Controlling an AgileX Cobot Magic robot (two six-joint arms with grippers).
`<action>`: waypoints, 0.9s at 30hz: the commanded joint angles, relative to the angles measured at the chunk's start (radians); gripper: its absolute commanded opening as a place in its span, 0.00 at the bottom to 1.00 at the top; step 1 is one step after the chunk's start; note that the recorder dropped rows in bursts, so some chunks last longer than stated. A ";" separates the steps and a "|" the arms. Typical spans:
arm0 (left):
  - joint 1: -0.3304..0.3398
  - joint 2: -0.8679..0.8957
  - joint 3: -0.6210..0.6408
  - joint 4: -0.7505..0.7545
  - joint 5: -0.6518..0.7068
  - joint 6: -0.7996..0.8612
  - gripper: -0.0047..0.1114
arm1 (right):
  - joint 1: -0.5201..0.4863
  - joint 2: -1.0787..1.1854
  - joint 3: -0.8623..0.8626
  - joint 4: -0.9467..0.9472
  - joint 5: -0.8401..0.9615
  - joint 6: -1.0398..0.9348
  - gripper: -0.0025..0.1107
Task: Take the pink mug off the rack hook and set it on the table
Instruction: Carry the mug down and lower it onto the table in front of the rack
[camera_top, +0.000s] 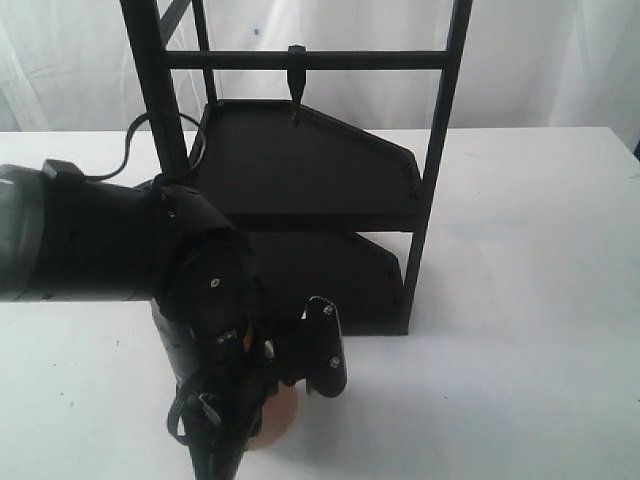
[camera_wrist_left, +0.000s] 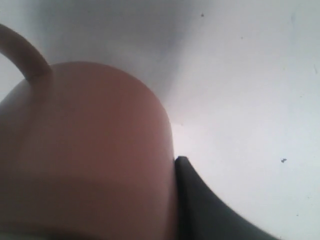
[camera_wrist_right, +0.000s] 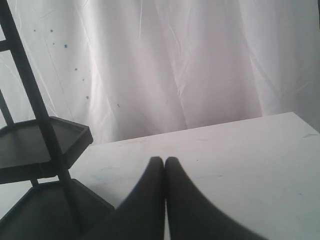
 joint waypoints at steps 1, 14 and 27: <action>-0.013 0.001 -0.062 -0.010 0.018 -0.005 0.04 | 0.001 -0.007 0.002 -0.006 0.000 0.006 0.02; -0.077 0.151 -0.180 0.001 0.064 -0.005 0.04 | 0.001 -0.007 0.002 -0.006 0.000 0.006 0.02; -0.077 0.183 -0.288 0.012 0.199 -0.005 0.09 | 0.001 -0.007 0.002 -0.006 0.000 0.006 0.02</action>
